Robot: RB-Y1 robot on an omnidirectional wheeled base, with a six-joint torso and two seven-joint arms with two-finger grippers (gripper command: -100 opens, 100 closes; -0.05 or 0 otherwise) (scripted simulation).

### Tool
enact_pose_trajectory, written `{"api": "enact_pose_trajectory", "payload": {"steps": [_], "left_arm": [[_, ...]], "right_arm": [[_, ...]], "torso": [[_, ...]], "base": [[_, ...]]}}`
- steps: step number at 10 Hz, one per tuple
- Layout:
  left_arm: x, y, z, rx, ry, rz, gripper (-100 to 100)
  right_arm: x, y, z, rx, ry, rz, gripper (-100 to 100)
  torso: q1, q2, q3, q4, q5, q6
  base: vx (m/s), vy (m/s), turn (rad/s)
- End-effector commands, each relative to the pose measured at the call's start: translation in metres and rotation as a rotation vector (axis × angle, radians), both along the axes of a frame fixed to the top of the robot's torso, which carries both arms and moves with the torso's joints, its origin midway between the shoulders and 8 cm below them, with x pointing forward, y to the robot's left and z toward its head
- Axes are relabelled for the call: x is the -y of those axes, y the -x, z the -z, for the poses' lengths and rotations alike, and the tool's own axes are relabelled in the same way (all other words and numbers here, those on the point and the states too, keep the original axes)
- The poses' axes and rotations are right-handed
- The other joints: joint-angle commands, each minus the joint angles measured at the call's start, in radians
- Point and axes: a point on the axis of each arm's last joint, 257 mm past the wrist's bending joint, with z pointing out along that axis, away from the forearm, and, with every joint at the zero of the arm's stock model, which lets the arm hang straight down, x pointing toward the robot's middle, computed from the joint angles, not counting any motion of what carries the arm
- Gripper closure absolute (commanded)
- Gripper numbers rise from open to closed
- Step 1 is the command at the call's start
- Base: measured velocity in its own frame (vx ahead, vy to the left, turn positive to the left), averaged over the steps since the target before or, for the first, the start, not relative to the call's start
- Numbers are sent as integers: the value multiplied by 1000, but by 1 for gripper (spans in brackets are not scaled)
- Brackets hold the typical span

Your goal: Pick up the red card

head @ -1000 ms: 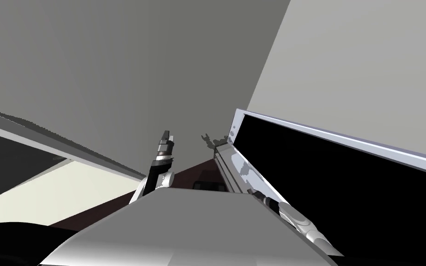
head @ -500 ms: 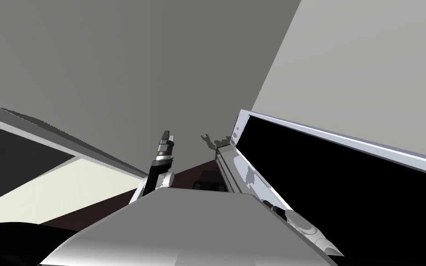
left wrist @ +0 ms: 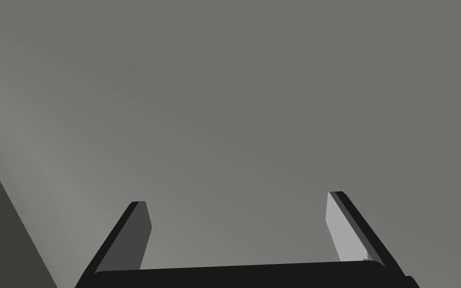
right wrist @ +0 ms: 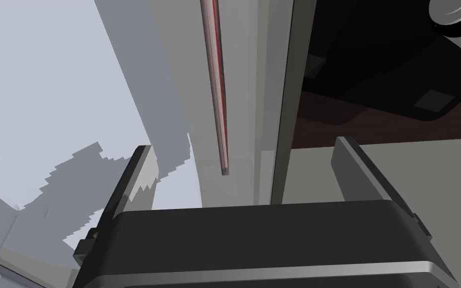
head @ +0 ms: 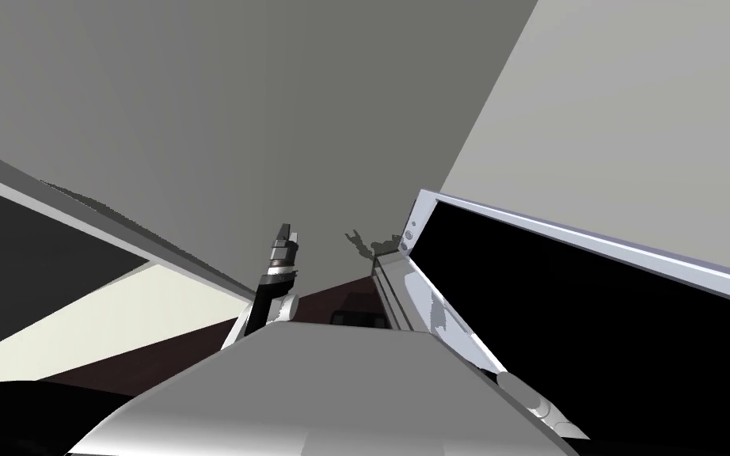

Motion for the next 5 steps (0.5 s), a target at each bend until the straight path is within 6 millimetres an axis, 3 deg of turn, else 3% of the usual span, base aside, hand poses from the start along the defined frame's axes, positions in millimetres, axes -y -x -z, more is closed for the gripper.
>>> {"api": "enact_pose_trajectory", "payload": {"steps": [1,5], "left_arm": [[0,0,0,0,0,0,0],[0,0,0,0,0,0,0]], "right_arm": [[5,8,4,-18,9,7,-100],[14,37,10,-80,36,12,-100]], "torso": [[0,0,0,0,0,0],[0,2,1,0,0,0]], "base": [[44,-2,26],[24,-3,64]]}}
